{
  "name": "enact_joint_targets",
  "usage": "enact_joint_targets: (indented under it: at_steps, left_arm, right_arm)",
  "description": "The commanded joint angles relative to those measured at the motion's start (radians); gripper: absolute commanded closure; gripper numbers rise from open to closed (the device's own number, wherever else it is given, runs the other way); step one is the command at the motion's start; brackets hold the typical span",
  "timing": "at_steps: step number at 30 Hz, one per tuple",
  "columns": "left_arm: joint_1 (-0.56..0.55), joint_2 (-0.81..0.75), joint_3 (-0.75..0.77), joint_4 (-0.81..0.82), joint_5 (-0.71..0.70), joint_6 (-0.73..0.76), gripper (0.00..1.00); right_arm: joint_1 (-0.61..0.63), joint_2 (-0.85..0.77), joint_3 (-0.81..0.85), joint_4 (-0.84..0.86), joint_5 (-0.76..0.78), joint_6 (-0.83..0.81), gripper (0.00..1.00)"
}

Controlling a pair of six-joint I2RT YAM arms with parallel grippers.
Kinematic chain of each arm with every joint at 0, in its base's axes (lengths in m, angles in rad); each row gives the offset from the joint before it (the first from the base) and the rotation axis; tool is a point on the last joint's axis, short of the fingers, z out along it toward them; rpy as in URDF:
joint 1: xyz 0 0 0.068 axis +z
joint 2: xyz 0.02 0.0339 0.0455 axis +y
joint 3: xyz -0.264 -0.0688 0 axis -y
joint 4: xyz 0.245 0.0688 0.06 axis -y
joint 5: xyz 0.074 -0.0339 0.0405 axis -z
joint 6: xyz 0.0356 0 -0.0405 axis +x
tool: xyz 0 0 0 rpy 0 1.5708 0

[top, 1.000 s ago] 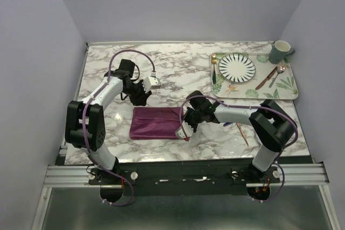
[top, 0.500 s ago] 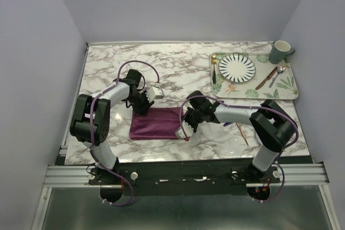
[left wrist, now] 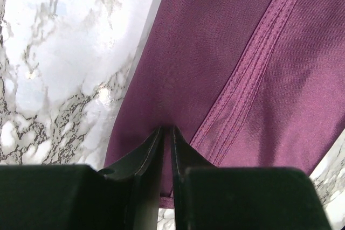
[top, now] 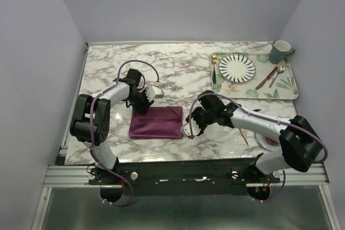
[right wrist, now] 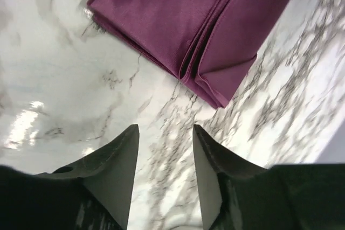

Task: Fold the napkin into a case and place the utensils inside
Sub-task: Smooth out the 2/3-rectangle-folded napkin at the center of the board.

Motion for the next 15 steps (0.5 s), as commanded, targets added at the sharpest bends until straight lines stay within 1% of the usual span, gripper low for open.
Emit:
enact_joint_targets:
  at_steps: [1,2,3,5,6,7,8,9,11,12,13,15]
  left_arm:
    - [0.002,0.064,-0.015,0.023,-0.064,-0.003,0.78]
    - [0.002,0.064,-0.012,0.025,-0.061,-0.004,0.78]
    - [0.002,0.067,-0.011,0.023,-0.059,-0.006,0.78]
    - [0.004,0.07,-0.009,0.03,-0.056,-0.017,0.78]
    - [0.002,0.07,-0.011,0.031,-0.058,-0.018,0.78]
    - [0.002,0.073,-0.012,0.034,-0.056,-0.021,0.78]
    - [0.002,0.073,-0.012,0.036,-0.058,-0.023,0.78]
    - [0.002,0.075,-0.012,0.037,-0.058,-0.027,0.78]
    - [0.002,0.076,-0.012,0.04,-0.061,-0.029,0.78]
    - [0.002,0.076,-0.009,0.04,-0.061,-0.032,0.78]
    - [0.002,0.078,-0.008,0.039,-0.059,-0.032,0.78]
    - [0.002,0.079,-0.008,0.039,-0.061,-0.035,0.78]
  right_arm:
    - [-0.026,-0.058,0.112,-0.105,-0.082,0.424,0.56]
    - [-0.049,-0.033,0.159,-0.107,-0.098,0.51,0.59]
    - [-0.064,-0.012,0.245,-0.11,-0.116,0.684,0.6]
    - [-0.116,0.048,0.331,-0.122,-0.185,0.84,0.63]
    - [-0.13,0.069,0.362,-0.119,-0.203,0.994,0.65]
    - [-0.146,0.092,0.428,-0.113,-0.222,1.074,0.65]
    - [-0.171,0.12,0.451,-0.111,-0.227,1.147,0.65]
    - [-0.184,0.164,0.472,-0.105,-0.227,1.285,0.66]
    - [-0.218,0.215,0.512,-0.085,-0.253,1.417,0.67]
    - [-0.224,0.262,0.517,-0.078,-0.263,1.536,0.68]
    - [-0.23,0.284,0.519,-0.047,-0.297,1.578,0.69]
    - [-0.233,0.318,0.511,-0.013,-0.323,1.735,0.7]
